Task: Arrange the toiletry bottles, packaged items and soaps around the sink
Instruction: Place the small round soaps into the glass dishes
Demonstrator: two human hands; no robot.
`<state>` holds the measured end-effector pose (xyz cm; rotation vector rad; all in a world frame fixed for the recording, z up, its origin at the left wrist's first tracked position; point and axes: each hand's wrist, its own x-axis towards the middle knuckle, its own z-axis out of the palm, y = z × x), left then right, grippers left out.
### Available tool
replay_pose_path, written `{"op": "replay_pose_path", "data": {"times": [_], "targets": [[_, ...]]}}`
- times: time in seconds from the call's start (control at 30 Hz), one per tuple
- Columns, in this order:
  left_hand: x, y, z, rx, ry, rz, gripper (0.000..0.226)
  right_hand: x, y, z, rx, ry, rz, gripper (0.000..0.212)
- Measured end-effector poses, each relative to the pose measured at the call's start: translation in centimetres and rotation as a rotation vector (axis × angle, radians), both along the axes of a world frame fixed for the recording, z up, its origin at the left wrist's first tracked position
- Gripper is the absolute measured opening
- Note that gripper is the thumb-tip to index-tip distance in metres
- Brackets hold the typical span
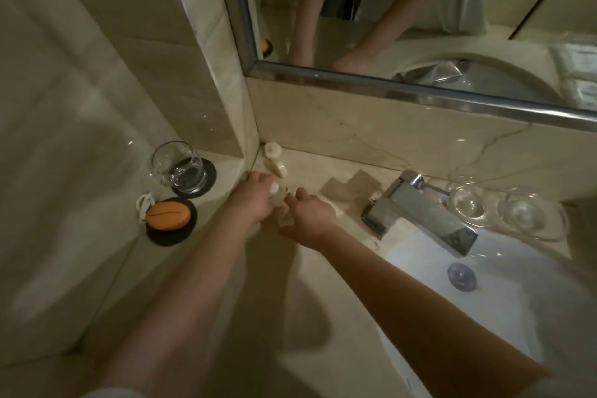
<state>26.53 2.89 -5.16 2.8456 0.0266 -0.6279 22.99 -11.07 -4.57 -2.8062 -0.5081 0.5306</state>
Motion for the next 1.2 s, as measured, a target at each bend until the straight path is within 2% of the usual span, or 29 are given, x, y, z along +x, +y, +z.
{"op": "replay_pose_path", "data": {"times": [0.23,0.33,0.43,0.53,0.7,0.83,1.0,1.13,1.2], "targets": [[1.1,0.1,-1.2,-0.023,0.001,0.060,0.053,0.1,0.4,-1.8,0.040,0.075,-0.040,0.046],[0.6,0.0,-1.4,-0.055,-0.029,0.108,0.046,0.3,-0.5,-1.3,0.061,0.110,-0.023,0.047],[-0.6,0.0,-0.9,-0.070,-0.087,0.108,0.032,-0.2,-1.7,-0.6,0.147,0.111,-0.082,0.048],[-2.4,-0.6,0.3,-0.119,-0.169,0.157,0.032,-1.6,-3.1,0.2,0.303,0.137,-0.162,0.047],[-6.7,-3.5,2.7,-0.498,-0.252,0.364,0.033,-5.6,-6.6,1.7,0.553,0.168,-0.254,0.031],[-10.5,-6.5,4.8,-0.740,-0.285,0.412,0.027,-9.2,-10.5,3.7,0.729,0.192,-0.304,0.034],[-13.2,-11.6,6.7,-0.966,-0.218,0.419,0.036,-12.7,-16.2,5.9,0.755,0.041,-0.390,0.025],[-14.7,-16.9,7.9,-1.064,-0.120,0.326,0.036,-14.7,-21.3,7.6,0.710,-0.033,-0.504,0.039],[-15.0,-19.7,8.2,-1.083,-0.093,0.261,0.038,-15.4,-24.0,8.1,0.716,-0.052,-0.573,0.040]]}}
